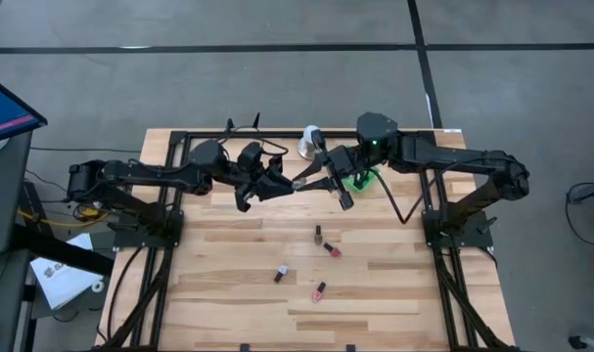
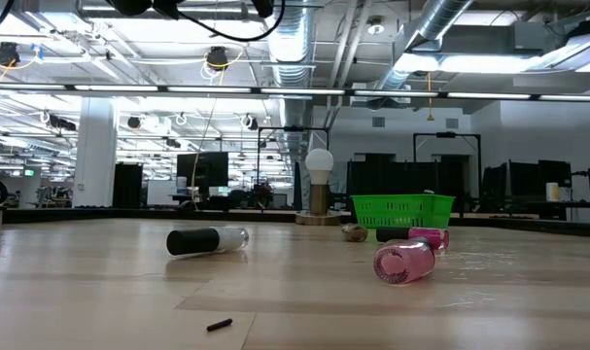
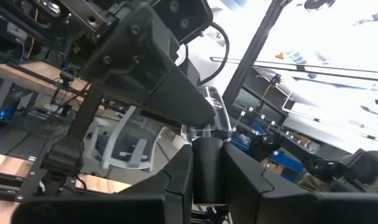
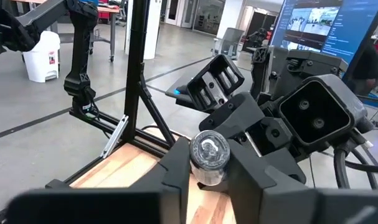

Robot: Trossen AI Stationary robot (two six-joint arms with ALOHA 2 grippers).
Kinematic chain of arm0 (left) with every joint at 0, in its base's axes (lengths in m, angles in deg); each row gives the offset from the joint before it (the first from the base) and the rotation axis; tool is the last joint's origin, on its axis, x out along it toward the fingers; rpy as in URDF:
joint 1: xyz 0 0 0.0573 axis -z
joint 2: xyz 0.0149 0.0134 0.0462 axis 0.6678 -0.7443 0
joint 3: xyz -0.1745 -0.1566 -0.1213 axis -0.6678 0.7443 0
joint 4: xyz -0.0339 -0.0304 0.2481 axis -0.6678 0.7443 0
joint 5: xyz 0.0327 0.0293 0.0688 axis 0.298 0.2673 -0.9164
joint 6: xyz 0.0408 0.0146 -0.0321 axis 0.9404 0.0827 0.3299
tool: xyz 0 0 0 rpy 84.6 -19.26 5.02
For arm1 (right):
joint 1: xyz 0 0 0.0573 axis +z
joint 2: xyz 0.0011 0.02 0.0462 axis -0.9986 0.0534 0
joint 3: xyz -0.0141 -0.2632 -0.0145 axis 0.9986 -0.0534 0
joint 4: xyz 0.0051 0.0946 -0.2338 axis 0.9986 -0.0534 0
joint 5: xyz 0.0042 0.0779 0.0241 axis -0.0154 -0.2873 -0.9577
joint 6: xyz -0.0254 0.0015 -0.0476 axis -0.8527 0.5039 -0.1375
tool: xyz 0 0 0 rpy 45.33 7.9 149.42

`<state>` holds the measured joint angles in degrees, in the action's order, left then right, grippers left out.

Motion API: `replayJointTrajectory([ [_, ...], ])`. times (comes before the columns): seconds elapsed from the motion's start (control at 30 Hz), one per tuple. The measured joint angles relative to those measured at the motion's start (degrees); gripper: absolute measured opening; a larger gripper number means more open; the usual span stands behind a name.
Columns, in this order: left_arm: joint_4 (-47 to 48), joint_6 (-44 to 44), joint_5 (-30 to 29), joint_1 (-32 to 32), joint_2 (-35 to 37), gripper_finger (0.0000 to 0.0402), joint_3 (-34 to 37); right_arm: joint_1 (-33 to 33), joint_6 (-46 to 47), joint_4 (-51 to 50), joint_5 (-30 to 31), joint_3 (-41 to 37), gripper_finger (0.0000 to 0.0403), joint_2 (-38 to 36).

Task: Pick & Place Nail Polish
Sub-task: Put the transparent nail polish bottle into the green bin

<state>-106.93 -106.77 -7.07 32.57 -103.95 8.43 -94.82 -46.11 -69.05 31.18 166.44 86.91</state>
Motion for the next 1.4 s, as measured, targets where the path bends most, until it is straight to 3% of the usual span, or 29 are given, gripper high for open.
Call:
replayJointTrajectory([
  [0.27, 0.21, -0.82, -0.09, 0.01, 0.00, 0.0064, 0.00, 0.00, 1.46, -0.29, 0.20, 0.00, 0.0061, -0.20],
  [0.57, 2.02, -0.41, -0.31, -0.37, 0.04, 0.0156, 0.00, -3.37, 5.19, -2.45, 2.81, 0.07, 0.0061, -6.38],
  [0.67, 4.27, -0.44, -0.13, -0.74, 0.21, 0.0181, 0.00, -5.62, 5.29, -10.46, 10.47, 0.03, 0.0061, -10.15],
  [0.83, 6.92, -0.28, -0.12, -0.78, 0.26, 0.0196, 0.02, -11.38, 6.24, -33.78, 30.64, 0.11, 0.0060, -13.65],
  [0.93, 7.06, -0.23, -0.12, -0.78, 0.28, 0.0194, 0.01, -15.47, 9.47, -47.68, 34.86, -0.06, 0.0060, -11.50],
  [1.03, 7.05, -0.23, -0.12, -0.78, 0.28, 0.0186, 0.02, -18.57, 10.97, -54.54, 35.05, -1.86, 0.0060, -8.06],
  [1.23, 7.09, -0.23, -0.12, -0.78, 0.26, 0.0170, 0.01, -21.09, 9.61, -55.04, 34.87, -9.21, 0.0060, -0.21],
  [1.4, 7.07, -0.23, -0.12, -0.78, 0.26, 0.0164, 0.02, -21.42, 6.68, -54.62, 34.83, -10.71, 0.0060, 6.79],
])
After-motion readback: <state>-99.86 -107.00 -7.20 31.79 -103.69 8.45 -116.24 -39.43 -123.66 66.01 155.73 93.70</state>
